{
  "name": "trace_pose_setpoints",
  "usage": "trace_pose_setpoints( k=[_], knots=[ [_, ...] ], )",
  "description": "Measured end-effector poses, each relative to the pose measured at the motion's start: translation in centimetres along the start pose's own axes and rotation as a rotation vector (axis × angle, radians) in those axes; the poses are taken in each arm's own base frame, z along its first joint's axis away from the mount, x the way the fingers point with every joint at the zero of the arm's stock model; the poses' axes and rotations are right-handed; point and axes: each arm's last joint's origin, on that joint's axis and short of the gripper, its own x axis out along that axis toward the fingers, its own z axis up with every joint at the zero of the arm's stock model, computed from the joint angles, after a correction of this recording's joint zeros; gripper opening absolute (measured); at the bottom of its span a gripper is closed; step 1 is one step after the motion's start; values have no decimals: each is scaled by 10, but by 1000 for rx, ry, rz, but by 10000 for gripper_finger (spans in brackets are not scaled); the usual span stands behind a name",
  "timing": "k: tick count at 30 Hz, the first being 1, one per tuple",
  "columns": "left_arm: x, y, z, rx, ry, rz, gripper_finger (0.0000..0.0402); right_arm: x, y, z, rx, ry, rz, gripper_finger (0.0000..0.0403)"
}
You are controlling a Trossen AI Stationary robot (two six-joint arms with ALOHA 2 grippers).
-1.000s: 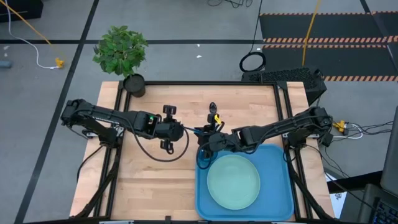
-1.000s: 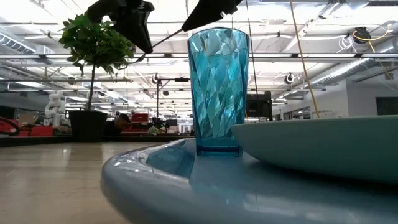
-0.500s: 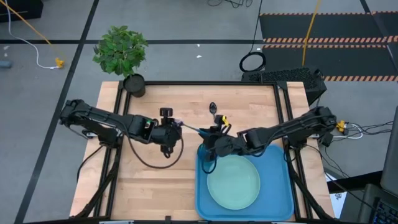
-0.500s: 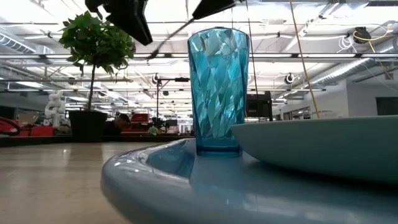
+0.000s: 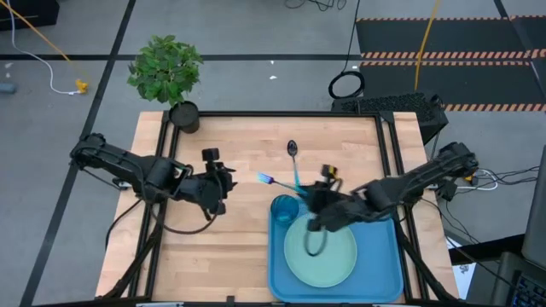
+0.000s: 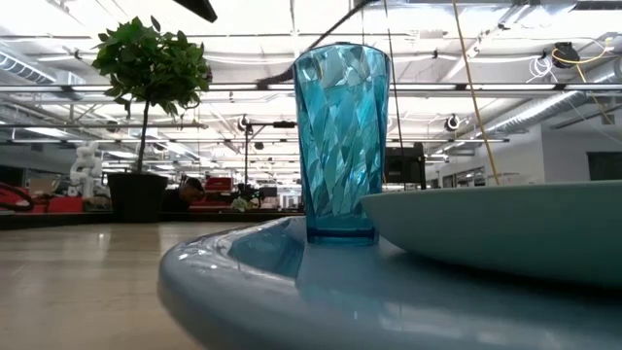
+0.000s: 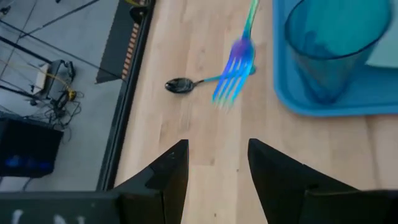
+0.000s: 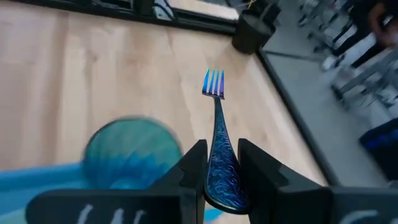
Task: Pick and place plate/cup/fork/spoon on tray
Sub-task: Put the fork into the food tray
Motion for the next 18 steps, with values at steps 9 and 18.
trace_pose_setpoints(
  k=[9, 18],
  knots=[
    [-7, -8, 1, -4, -35, -17, 168, -70, -21, -33, 228, 143, 43, 57],
    [-7, -8, 1, -29, -37, -11, 168, -109, -9, -66, 420, 397, 135, 56]
  ],
)
